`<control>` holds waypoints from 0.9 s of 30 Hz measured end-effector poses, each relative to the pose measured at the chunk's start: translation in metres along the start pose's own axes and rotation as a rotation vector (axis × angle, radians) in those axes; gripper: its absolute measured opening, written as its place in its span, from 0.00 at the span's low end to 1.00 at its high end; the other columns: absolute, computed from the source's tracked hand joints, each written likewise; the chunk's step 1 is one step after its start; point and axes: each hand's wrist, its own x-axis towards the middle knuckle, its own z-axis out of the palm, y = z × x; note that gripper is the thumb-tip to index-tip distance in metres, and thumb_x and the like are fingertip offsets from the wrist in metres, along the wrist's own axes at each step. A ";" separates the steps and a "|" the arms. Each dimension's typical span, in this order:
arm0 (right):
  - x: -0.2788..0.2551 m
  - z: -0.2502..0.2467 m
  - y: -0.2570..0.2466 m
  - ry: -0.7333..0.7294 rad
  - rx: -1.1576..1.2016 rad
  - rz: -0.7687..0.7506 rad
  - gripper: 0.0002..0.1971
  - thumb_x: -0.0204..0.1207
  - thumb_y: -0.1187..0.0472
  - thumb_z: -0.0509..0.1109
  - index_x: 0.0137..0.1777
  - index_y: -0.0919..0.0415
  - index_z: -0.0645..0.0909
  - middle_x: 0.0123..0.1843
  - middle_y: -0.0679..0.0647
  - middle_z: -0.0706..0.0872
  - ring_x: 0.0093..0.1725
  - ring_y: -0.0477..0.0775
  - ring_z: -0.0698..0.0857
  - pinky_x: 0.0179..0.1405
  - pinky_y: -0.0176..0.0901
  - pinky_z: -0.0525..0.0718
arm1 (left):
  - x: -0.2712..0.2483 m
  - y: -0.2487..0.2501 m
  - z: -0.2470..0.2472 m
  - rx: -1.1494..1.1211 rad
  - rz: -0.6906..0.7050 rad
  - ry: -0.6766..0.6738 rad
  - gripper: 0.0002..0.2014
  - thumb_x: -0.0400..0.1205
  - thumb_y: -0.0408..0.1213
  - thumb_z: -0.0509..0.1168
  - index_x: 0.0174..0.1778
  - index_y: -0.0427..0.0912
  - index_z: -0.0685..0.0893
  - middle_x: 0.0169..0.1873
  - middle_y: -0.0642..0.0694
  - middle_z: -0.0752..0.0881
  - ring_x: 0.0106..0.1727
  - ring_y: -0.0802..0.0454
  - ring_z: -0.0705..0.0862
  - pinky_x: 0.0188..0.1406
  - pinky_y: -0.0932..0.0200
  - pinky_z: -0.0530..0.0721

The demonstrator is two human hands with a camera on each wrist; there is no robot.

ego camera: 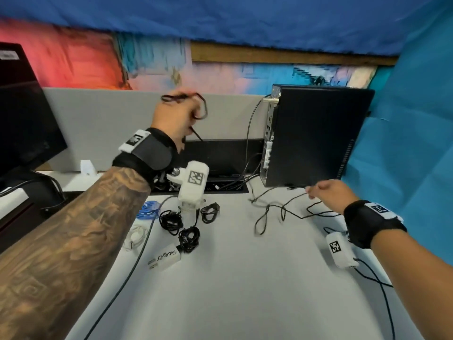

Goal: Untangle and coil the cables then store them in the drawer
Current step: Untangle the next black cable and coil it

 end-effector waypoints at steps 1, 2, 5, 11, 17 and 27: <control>-0.008 -0.003 -0.012 0.020 0.105 -0.064 0.15 0.83 0.49 0.72 0.41 0.58 0.89 0.48 0.52 0.90 0.52 0.51 0.85 0.51 0.43 0.78 | -0.008 -0.004 0.009 0.082 0.001 -0.061 0.08 0.79 0.31 0.67 0.36 0.47 0.79 0.26 0.50 0.78 0.19 0.60 0.69 0.17 0.71 0.63; -0.015 -0.007 -0.025 0.028 0.187 -0.124 0.14 0.82 0.50 0.74 0.42 0.60 0.89 0.45 0.51 0.90 0.49 0.49 0.85 0.48 0.41 0.78 | -0.017 -0.008 0.017 0.135 -0.001 -0.111 0.09 0.79 0.30 0.69 0.37 0.47 0.79 0.23 0.52 0.79 0.19 0.61 0.71 0.16 0.71 0.65; -0.027 -0.017 -0.055 0.008 0.266 -0.290 0.12 0.79 0.49 0.76 0.43 0.58 0.89 0.47 0.55 0.92 0.51 0.51 0.89 0.53 0.41 0.83 | -0.038 -0.024 0.042 0.276 -0.002 -0.318 0.10 0.77 0.32 0.76 0.36 0.45 0.81 0.20 0.54 0.81 0.19 0.62 0.76 0.18 0.72 0.71; -0.032 -0.030 -0.079 0.118 0.317 -0.394 0.13 0.80 0.49 0.76 0.38 0.56 0.87 0.42 0.50 0.92 0.49 0.47 0.90 0.54 0.44 0.84 | -0.069 -0.044 0.080 0.715 -0.098 -0.766 0.17 0.74 0.52 0.78 0.50 0.44 0.90 0.44 0.49 0.90 0.46 0.55 0.87 0.51 0.56 0.87; -0.026 -0.048 -0.070 0.291 0.326 -0.317 0.19 0.82 0.50 0.74 0.40 0.67 0.85 0.37 0.57 0.85 0.40 0.50 0.81 0.43 0.42 0.79 | -0.084 -0.075 0.080 1.013 -0.026 -0.751 0.32 0.72 0.51 0.80 0.71 0.51 0.76 0.62 0.50 0.83 0.61 0.49 0.84 0.61 0.53 0.83; -0.032 -0.067 -0.078 0.074 0.876 -0.164 0.20 0.84 0.54 0.63 0.28 0.51 0.70 0.28 0.47 0.62 0.24 0.46 0.61 0.20 0.36 0.60 | -0.066 -0.077 0.082 0.567 -0.065 -0.342 0.53 0.69 0.52 0.82 0.85 0.53 0.56 0.80 0.51 0.69 0.74 0.50 0.74 0.70 0.55 0.77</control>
